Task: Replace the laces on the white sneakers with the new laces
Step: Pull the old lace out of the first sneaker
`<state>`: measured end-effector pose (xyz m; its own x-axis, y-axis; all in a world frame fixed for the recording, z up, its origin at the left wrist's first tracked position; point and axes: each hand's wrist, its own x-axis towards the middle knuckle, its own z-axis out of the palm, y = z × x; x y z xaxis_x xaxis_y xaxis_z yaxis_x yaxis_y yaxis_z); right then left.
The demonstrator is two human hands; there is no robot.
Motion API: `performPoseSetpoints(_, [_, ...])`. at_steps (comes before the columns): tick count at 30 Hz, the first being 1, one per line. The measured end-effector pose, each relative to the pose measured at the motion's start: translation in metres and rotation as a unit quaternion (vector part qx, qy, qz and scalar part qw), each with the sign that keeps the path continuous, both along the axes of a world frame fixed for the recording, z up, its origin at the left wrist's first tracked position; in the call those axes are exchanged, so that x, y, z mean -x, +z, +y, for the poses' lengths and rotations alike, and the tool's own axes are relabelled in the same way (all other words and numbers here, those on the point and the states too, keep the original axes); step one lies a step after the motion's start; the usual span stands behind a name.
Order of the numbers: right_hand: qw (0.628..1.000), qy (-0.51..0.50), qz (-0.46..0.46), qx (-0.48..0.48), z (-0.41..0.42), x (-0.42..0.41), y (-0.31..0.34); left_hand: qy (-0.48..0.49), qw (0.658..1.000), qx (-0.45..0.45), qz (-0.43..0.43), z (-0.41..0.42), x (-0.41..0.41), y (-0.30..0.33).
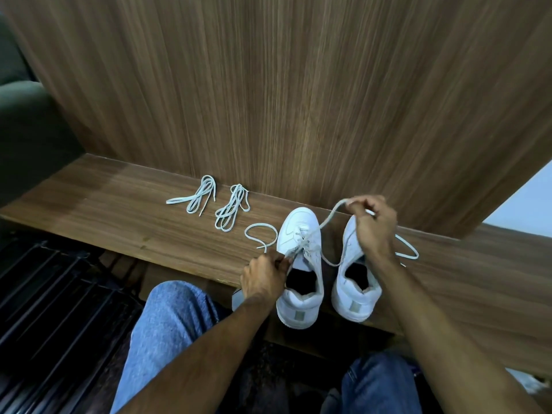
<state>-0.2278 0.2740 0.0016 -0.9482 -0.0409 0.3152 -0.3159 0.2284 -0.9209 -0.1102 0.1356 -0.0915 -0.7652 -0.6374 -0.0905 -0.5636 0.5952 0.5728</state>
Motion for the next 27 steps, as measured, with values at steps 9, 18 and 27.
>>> performPoseSetpoints(9, [0.920,0.069,0.024,-0.386,0.002,-0.018,-0.029,0.009,1.000,-0.004,0.001,0.001,0.000,-0.001])
performPoseSetpoints(18, [0.803,0.099,0.077,-0.583,-0.028,-0.056,-0.056,0.022,1.000,-0.009,-0.009,0.001,0.002,0.002])
performPoseSetpoints(27, [0.896,0.062,-0.126,-0.420,-0.020,-0.035,-0.053,0.042,0.997,-0.052,0.026,-0.004,0.002,-0.002])
